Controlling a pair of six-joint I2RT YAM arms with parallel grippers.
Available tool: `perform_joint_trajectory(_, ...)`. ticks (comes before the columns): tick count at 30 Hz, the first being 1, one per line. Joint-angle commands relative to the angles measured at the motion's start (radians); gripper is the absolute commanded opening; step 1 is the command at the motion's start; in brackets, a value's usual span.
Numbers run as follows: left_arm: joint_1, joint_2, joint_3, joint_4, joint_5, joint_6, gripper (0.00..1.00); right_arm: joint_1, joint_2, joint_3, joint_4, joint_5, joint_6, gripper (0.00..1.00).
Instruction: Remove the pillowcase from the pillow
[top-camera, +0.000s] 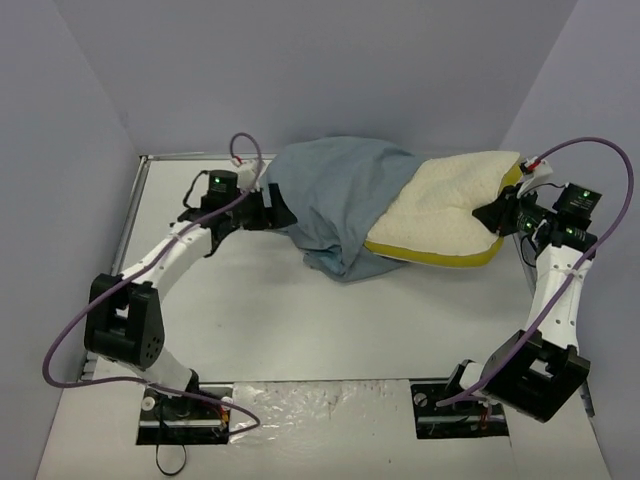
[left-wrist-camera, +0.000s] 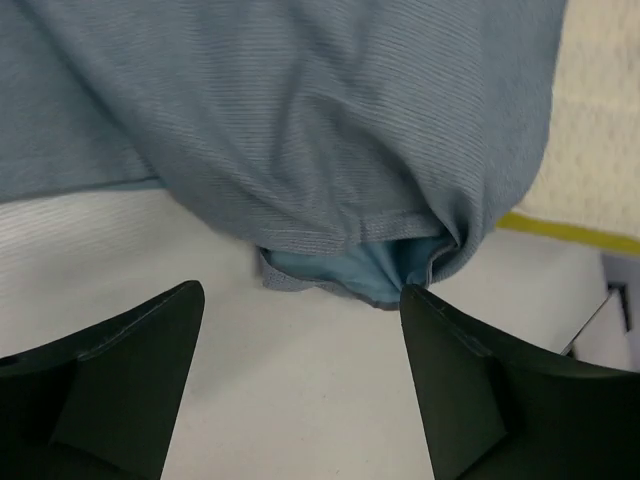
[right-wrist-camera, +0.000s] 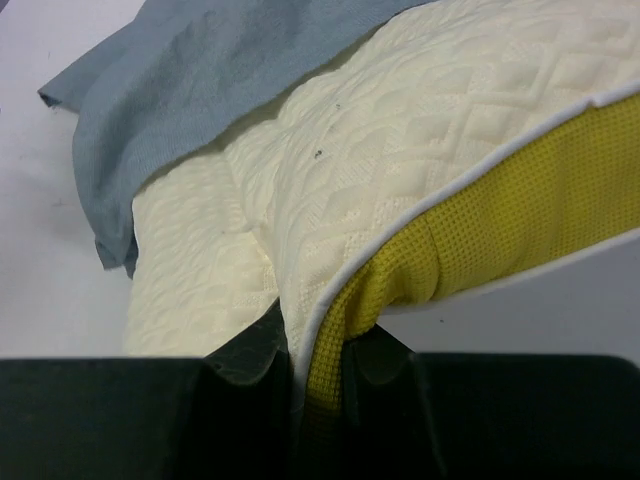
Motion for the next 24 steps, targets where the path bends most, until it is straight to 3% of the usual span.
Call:
perform_joint_trajectory(1, -0.13, -0.08, -0.042, 0.047, -0.107, 0.237, 0.78, -0.006, 0.025, 0.051, 0.074, 0.025, 0.085, 0.0)
perform_joint_trajectory(5, -0.311, -0.063, -0.121, 0.239, -0.3, 0.352, 0.84, 0.007, 0.026, 0.05, 0.073, 0.001, 0.081, 0.0)
perform_joint_trajectory(6, -0.326, -0.043, -0.138, 0.272, -0.379, 0.365, 0.84, 0.014, 0.017, 0.042, 0.071, -0.004, 0.078, 0.0)
perform_joint_trajectory(10, -0.334, 0.04, -0.123, 0.393, -0.473, 0.319, 0.84, 0.037, -0.003, 0.027, 0.059, -0.007, 0.069, 0.0)
perform_joint_trajectory(13, -0.32, 0.104, -0.08, 0.4, -0.532, 0.198, 0.85, 0.046, -0.013, 0.028, 0.042, -0.004, 0.056, 0.0)
perform_joint_trajectory(15, -0.284, 0.129, -0.085, 0.459, -0.495, 0.114, 0.85, 0.046, -0.015, 0.031, 0.033, -0.004, 0.055, 0.0)
perform_joint_trajectory(16, -0.271, 0.152, -0.092, 0.494, -0.457, 0.048, 0.98, 0.046, -0.017, 0.036, 0.028, -0.002, 0.053, 0.0)
perform_joint_trajectory(17, -0.264, 0.164, -0.105, 0.554, -0.382, 0.035, 0.94, 0.046, -0.017, 0.036, 0.025, -0.001, 0.052, 0.0)
perform_joint_trajectory(24, -0.268, 0.253, -0.097, 0.547, -0.23, 0.194, 0.97, 0.047, -0.001, 0.045, 0.018, -0.022, 0.062, 0.0)
